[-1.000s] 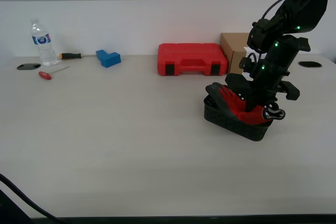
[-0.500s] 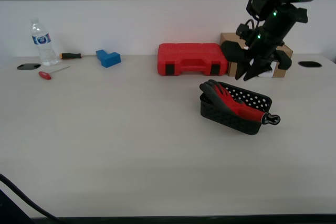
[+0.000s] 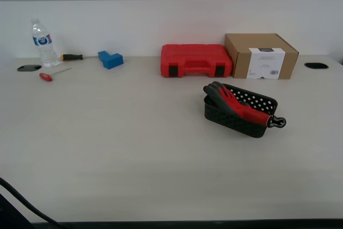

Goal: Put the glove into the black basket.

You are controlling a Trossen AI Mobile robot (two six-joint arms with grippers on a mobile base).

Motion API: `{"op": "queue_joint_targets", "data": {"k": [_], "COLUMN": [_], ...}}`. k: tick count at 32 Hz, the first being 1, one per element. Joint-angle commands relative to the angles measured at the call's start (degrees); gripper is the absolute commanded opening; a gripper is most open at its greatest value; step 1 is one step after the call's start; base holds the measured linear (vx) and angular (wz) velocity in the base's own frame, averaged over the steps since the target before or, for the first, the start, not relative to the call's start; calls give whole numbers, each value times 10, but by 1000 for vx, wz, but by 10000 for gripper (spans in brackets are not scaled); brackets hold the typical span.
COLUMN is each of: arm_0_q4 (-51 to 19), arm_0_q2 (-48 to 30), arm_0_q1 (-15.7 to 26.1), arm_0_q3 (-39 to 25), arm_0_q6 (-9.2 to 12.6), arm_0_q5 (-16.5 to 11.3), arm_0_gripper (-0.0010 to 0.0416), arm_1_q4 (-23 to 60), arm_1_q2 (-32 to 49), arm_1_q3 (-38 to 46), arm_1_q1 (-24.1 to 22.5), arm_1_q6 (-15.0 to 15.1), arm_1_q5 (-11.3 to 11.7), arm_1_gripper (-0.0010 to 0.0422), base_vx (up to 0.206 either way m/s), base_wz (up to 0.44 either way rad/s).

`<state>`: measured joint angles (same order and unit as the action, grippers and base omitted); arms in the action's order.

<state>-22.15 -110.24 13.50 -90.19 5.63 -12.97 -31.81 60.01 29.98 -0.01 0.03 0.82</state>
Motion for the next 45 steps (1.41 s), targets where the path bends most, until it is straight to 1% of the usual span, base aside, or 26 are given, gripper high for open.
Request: {"op": "queue_joint_targets", "data": {"k": [1, 2, 7, 45], "arm_0_q4": [2, 3, 6, 9], "arm_0_q2": [1, 0, 0, 0], "arm_0_q1": [0, 0, 0, 0], "arm_0_q3": [-29, -47, -75, -75], "arm_0_q6": [0, 0, 0, 0], "arm_0_q5": [0, 0, 0, 0], "arm_0_gripper": [112, 112, 112, 112], "arm_1_q4": [-2, -2, -3, -3], "arm_1_q2": [0, 0, 0, 0], "arm_1_q3": [0, 0, 0, 0], "arm_1_q1": [0, 0, 0, 0], "arm_1_q6": [0, 0, 0, 0], "arm_1_q5": [0, 0, 0, 0], "arm_1_gripper": [0, 0, 0, 0], "base_vx": [0, 0, 0, 0], "base_wz": [0, 0, 0, 0]}}
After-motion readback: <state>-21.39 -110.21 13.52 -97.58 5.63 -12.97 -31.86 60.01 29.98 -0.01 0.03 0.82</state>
